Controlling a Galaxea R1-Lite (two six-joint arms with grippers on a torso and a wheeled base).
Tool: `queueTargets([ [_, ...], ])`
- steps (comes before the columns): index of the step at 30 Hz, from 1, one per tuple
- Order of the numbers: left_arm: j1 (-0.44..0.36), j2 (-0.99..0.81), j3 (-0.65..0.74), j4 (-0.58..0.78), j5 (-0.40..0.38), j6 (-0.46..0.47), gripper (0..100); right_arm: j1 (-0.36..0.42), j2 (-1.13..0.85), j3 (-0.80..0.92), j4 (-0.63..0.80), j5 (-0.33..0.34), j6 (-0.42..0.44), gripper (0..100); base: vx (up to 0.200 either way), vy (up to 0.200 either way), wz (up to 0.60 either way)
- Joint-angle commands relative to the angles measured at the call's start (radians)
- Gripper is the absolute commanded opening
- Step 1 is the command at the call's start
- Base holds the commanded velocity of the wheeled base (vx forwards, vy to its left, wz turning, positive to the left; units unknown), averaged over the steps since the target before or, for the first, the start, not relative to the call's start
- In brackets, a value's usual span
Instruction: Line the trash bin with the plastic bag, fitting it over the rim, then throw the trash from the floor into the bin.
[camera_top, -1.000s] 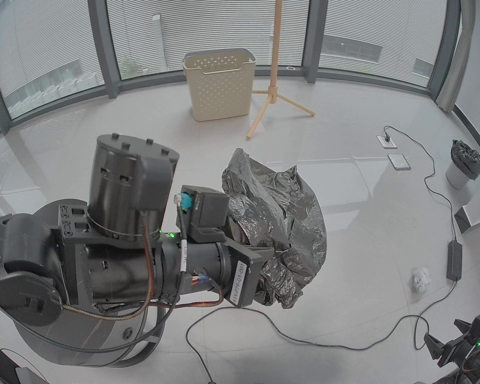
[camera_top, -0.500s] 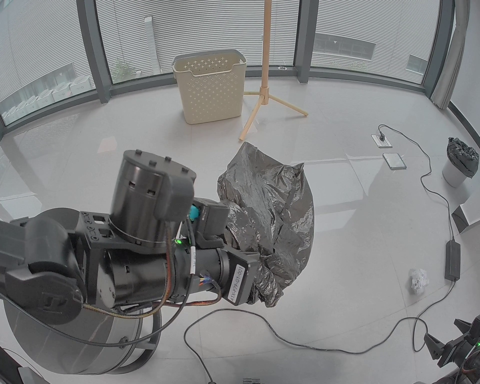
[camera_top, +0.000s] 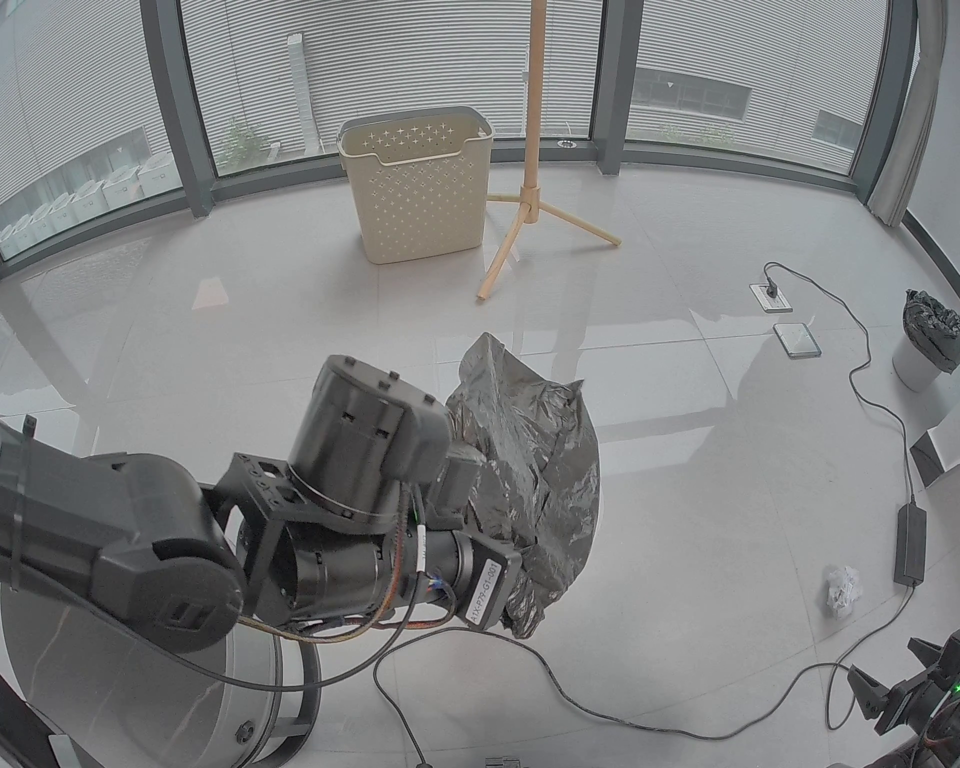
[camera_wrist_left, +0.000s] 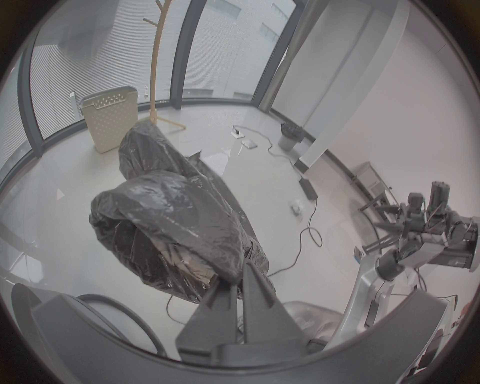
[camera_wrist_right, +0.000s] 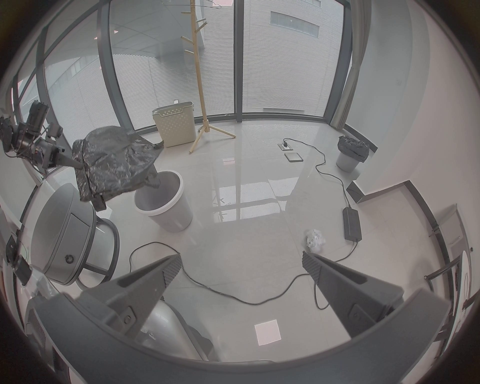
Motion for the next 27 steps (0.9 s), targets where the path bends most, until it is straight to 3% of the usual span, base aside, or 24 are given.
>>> queueTargets([
  [1, 0.006, 0.064, -0.012, 0.039, -0.006, 0.011, 0, 0.009, -0.028, 0.015, 0.0, 0.001, -0.013, 100, 0.0, 0.0, 0.0],
  [9, 0.004, 0.109, -0.036, 0.079, -0.015, 0.071, 0, 0.006, -0.143, 0.013, 0.002, 0.001, -0.028, 100, 0.0, 0.0, 0.0],
  [17, 0.006, 0.188, -0.11, 0.088, -0.013, 0.074, 0, -0.026, -0.157, 0.01, -0.001, -0.003, -0.019, 100, 0.0, 0.0, 0.0],
  [19, 0.004, 0.204, -0.136, 0.113, -0.013, 0.072, 0, -0.031, -0.106, -0.093, -0.003, -0.002, 0.015, 100, 0.0, 0.0, 0.0],
  [21, 0.002, 0.216, -0.16, 0.134, -0.013, 0.071, 0, -0.025, 0.046, -0.278, 0.003, 0.007, 0.136, 100, 0.0, 0.0, 0.0],
  [23, -0.001, 0.233, -0.189, 0.144, -0.012, 0.068, 0, -0.011, 0.167, -0.412, 0.002, 0.033, 0.191, 100, 0.0, 0.0, 0.0],
  [26, 0.002, 0.248, -0.211, 0.162, -0.012, 0.065, 0, 0.029, 0.282, -0.512, 0.003, 0.081, 0.171, 100, 0.0, 0.0, 0.0],
  [27, 0.004, 0.257, -0.219, 0.171, -0.012, 0.065, 0, 0.07, 0.359, -0.542, -0.004, 0.095, 0.13, 100, 0.0, 0.0, 0.0],
])
